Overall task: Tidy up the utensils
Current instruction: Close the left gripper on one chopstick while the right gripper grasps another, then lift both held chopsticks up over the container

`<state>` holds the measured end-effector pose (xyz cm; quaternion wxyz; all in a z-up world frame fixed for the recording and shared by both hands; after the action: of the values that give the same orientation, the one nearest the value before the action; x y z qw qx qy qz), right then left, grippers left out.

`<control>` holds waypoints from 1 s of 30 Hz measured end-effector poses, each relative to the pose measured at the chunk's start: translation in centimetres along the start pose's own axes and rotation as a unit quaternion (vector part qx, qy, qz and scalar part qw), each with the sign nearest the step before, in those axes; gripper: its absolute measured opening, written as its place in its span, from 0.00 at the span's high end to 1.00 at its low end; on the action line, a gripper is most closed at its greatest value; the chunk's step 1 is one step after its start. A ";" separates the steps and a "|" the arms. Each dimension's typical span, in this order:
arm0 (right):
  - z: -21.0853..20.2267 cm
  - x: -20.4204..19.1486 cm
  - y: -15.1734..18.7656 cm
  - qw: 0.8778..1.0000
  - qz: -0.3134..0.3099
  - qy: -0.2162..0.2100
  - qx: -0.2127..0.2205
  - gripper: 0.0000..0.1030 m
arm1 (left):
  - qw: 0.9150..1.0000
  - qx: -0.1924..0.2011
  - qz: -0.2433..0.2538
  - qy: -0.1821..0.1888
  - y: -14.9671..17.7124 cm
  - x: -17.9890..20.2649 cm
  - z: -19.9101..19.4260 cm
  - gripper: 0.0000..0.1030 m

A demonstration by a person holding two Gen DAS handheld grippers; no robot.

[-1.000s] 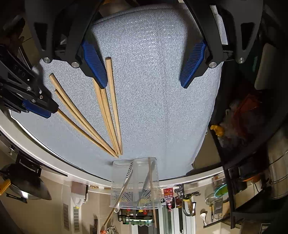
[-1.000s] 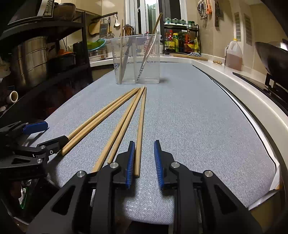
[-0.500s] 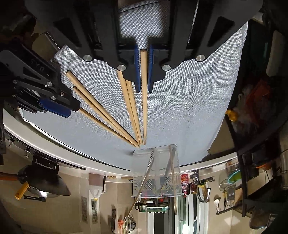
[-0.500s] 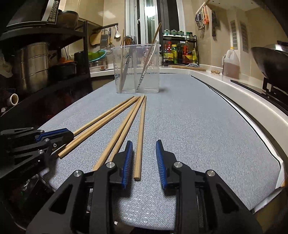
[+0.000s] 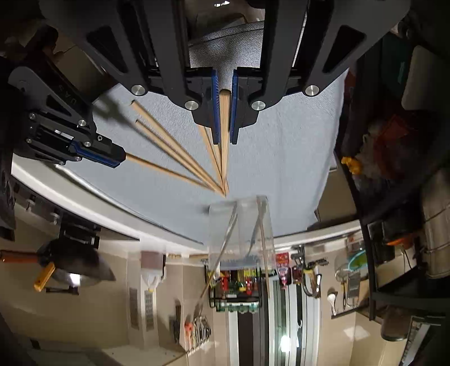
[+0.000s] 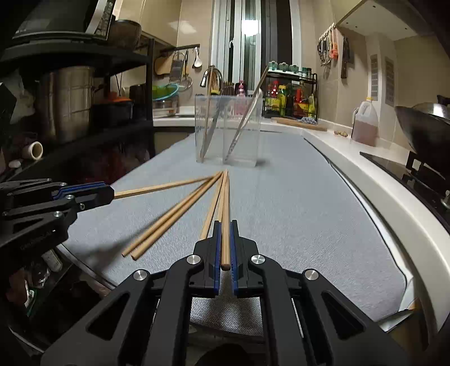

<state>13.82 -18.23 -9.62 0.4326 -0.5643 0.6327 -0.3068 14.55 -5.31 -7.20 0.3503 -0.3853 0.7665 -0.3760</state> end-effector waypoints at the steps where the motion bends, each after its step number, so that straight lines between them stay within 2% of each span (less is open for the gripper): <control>1: -0.5 -0.1 -0.5 1.000 0.002 -0.002 0.005 0.94 | 1.000 0.006 -0.001 -0.001 -0.4 -0.2 -0.4 0.94; 7: -2.1 -0.4 -3.3 0.999 0.010 -0.014 0.026 0.94 | 0.999 0.039 -0.008 -0.009 -2.9 -1.1 -2.2 0.94; 16: -1.2 -0.4 -7.9 0.999 0.033 -0.024 0.036 0.94 | 0.998 0.060 -0.025 -0.014 -7.0 -3.3 -2.2 0.94; 20: 0.0 -0.5 -10.6 0.998 0.037 -0.028 0.041 0.94 | 0.998 0.059 -0.023 -0.017 -9.3 -4.4 -1.3 0.94; 30: 2.6 -0.2 -16.4 0.998 0.049 -0.028 0.036 0.94 | 0.999 0.027 -0.022 -0.018 -13.4 -6.9 1.3 0.94</control>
<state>23.44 -20.62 3.65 0.4848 -0.5249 0.6360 -0.2915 23.17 -5.44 5.25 0.3656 -0.3992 0.7409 -0.3975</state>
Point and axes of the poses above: each gripper's, at about its wrist camera, not at the fingertips, and z roughly the way its jaws point, x to its right, y to its underside, the point moved 9 cm from there along z, roughly the way its jaws point, and after that the axes turned 14 degrees about z, right-handed, at the moved point
